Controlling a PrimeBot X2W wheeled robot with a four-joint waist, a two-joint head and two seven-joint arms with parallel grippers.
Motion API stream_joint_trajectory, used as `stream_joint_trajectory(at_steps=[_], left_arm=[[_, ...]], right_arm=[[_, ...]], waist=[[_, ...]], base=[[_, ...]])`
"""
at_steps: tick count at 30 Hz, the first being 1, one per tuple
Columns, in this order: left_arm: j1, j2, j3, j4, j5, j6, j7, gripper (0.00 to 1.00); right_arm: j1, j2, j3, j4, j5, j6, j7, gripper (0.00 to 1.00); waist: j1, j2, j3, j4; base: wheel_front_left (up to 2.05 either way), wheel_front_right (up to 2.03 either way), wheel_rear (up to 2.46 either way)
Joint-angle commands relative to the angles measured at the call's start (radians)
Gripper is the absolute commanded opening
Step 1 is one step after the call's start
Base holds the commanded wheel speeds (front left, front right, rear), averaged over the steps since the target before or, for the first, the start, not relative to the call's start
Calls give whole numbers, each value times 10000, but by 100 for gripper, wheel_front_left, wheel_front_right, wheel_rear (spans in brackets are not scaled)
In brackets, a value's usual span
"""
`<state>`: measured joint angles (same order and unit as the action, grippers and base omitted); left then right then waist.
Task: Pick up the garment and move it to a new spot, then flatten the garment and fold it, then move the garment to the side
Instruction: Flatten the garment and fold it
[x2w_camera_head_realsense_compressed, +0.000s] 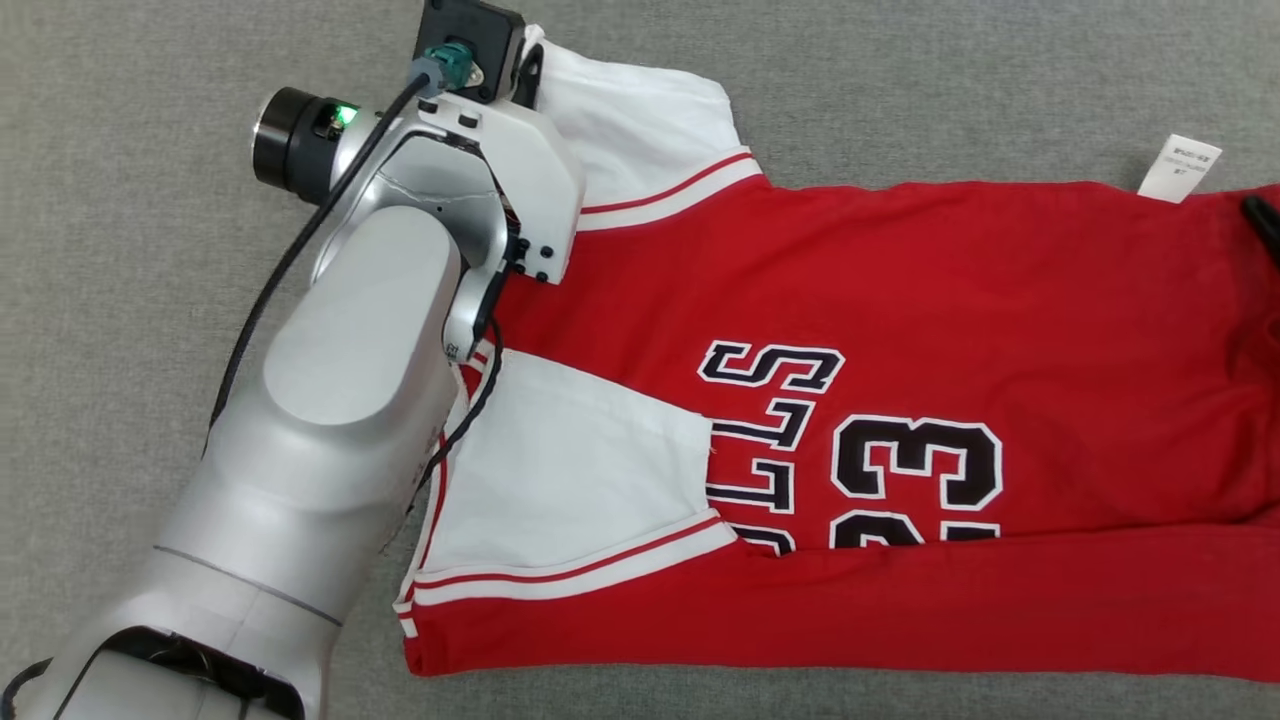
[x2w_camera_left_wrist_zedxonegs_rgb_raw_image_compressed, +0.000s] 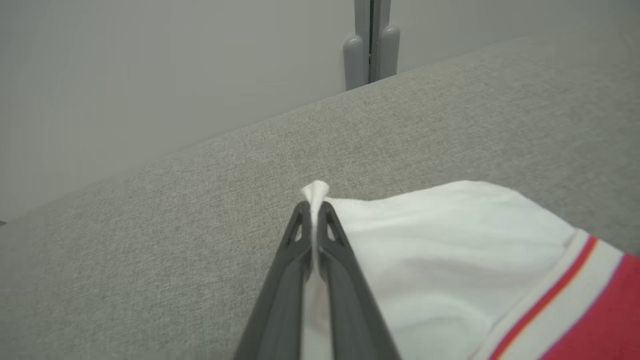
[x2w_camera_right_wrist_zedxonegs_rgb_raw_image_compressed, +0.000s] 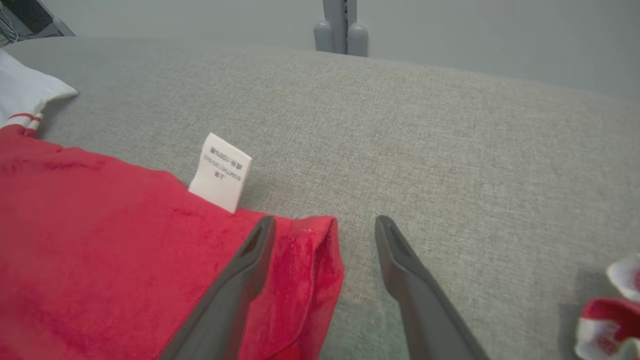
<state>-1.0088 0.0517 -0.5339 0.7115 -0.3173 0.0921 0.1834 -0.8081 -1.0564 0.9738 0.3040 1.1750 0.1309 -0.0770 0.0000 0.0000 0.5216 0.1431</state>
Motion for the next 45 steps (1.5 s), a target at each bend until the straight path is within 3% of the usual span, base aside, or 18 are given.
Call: stream_joint_trajectory(at_steps=[1,5,6,7,18,24,30,36,45], left_arm=[[75,12,-108,-138,-96,35,-26,0],[249,10,-571,-597,-381,181,82,0],[266,12,-663,-697,-444,257,94,0],[287,15,-740,-768,-501,290,113,0],[273,168,-709,-698,-672,762,-354,0],[-288,228,-563,-393,-426,1070,-1288,0],[-448,140,-621,9,-603,987,-2060,0],[-75,165,-758,104,-749,766,-2466,0],[1184,890,-979,-1038,-809,600,-2569,0]], right_arm=[[-177,-52,127,92,137,-4,95,100],[-541,-119,708,377,559,-4,470,100],[-605,-130,858,421,637,-4,561,38],[-697,-148,1003,445,655,-4,604,0],[-1694,61,1906,1295,123,-4,-565,0],[-2638,345,2389,2007,-562,-6,-1510,0],[-2831,509,2589,2099,-1071,-6,-1886,0],[-2076,520,1453,1505,-1455,-6,-1888,0],[263,823,-520,882,-2074,-4,-1888,0]], waist=[[0,0,-28,159],[0,0,-72,293],[0,0,-85,317],[0,0,-100,337],[0,0,-290,306],[0,0,-157,240],[0,0,-198,236],[0,0,-642,273],[0,0,-1654,398]], base=[[0,0,0],[0,0,0],[0,0,0],[0,0,0],[0,0,0],[0,0,0],[0,0,0],[0,0,0],[0,0,0]])
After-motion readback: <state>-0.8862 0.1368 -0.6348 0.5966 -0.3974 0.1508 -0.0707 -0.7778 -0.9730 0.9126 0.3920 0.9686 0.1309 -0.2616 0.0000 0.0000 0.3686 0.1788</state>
